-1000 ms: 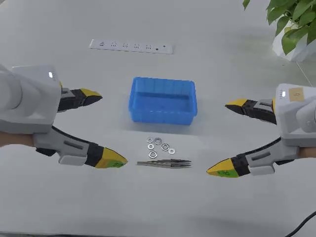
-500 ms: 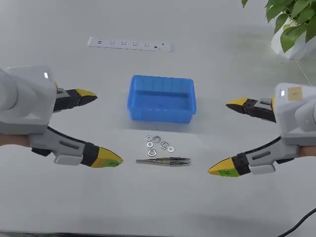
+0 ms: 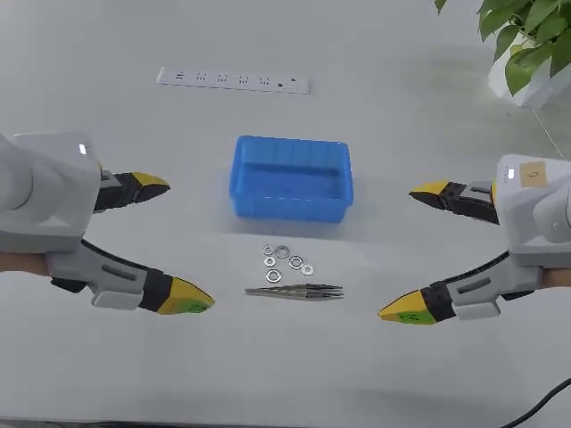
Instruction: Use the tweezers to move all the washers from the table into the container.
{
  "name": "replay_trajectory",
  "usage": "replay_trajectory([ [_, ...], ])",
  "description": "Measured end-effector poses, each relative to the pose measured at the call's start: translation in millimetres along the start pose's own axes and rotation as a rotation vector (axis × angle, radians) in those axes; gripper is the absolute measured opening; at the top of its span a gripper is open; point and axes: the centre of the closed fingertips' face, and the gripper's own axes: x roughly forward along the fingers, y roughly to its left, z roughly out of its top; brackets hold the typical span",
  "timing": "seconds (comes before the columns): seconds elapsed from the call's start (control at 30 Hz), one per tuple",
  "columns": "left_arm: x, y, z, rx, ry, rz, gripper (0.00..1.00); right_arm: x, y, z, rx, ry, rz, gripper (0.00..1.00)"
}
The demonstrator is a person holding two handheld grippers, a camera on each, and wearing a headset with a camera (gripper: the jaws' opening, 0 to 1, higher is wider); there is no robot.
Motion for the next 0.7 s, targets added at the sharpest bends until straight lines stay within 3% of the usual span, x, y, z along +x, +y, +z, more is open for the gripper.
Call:
replay_trajectory([
  [0.7, 0.5, 4.3, 3.1, 0.01, -0.009, 0.005, 1.0, -7.4, -0.9, -2.7, 0.005, 0.012, -0.017, 1.0],
])
